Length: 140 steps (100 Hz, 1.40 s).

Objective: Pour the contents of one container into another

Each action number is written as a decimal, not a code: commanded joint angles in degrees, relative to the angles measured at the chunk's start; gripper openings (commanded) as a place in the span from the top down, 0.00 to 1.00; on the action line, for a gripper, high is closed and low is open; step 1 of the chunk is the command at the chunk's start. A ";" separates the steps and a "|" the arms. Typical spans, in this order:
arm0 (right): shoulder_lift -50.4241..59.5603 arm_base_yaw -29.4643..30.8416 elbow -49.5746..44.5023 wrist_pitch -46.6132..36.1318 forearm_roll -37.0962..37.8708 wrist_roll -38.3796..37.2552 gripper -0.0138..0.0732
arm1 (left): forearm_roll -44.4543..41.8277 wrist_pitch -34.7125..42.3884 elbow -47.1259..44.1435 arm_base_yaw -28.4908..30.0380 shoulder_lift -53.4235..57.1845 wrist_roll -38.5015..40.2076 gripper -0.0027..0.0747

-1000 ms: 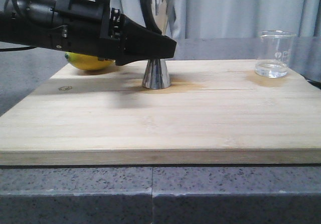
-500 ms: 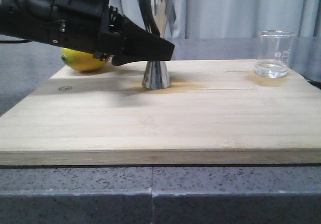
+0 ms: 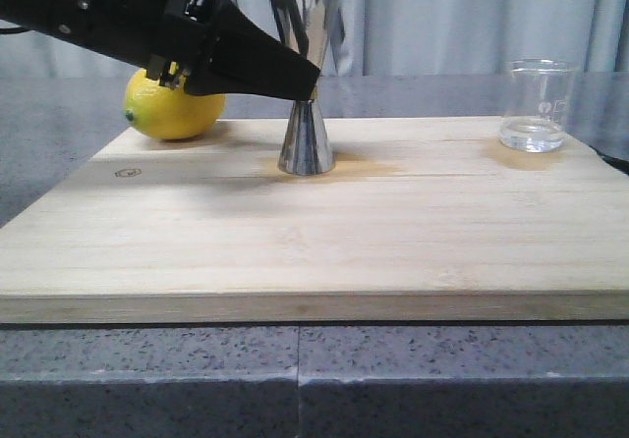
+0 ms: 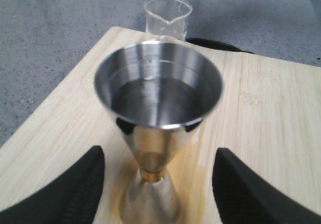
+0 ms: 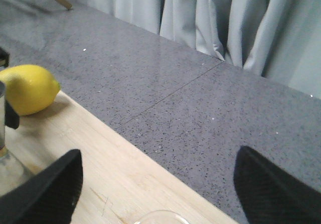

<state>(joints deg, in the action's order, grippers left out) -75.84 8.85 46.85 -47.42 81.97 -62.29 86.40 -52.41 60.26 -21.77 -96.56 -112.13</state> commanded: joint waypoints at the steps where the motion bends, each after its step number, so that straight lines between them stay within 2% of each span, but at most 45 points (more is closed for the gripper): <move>1: 1.76 0.08 3.28 1.61 -0.16 -7.99 0.21 | -0.31 -1.49 1.65 -0.28 3.93 4.36 0.40; 22: 1.76 0.08 9.61 3.88 20.28 -32.85 0.22 | -11.13 -1.20 4.38 -0.28 7.47 14.19 0.40; 29: 1.76 0.08 11.34 2.95 24.65 -37.90 0.24 | -14.55 -1.20 5.53 -0.28 8.85 17.67 0.40; 47: 2.13 0.08 12.98 0.57 24.57 -40.99 0.28 | -29.49 -1.43 9.29 -0.28 13.28 31.68 0.40; 79: 10.43 0.18 12.98 -1.57 24.57 -44.28 0.28 | -63.72 -1.78 12.70 -0.28 24.45 66.33 0.41; 100: 19.25 0.18 10.10 4.97 24.57 -49.08 0.28 | -84.18 -2.21 12.08 -0.16 32.89 92.16 0.41; 111: 23.80 0.18 6.50 7.90 24.57 -49.77 0.28 | -93.85 -1.77 9.14 1.99 37.79 104.57 0.41; 120: 26.85 0.18 3.27 9.95 24.57 -49.88 0.28 | -98.09 -1.50 5.72 4.99 41.91 112.13 0.41; 140: 32.86 0.18 -4.90 15.14 24.57 -50.32 0.28 | -99.77 0.01 -2.22 10.98 50.54 117.57 0.41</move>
<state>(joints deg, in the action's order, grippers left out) -45.41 8.85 43.04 -36.60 105.62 -112.46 -12.39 -56.79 59.28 -12.42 -49.32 2.08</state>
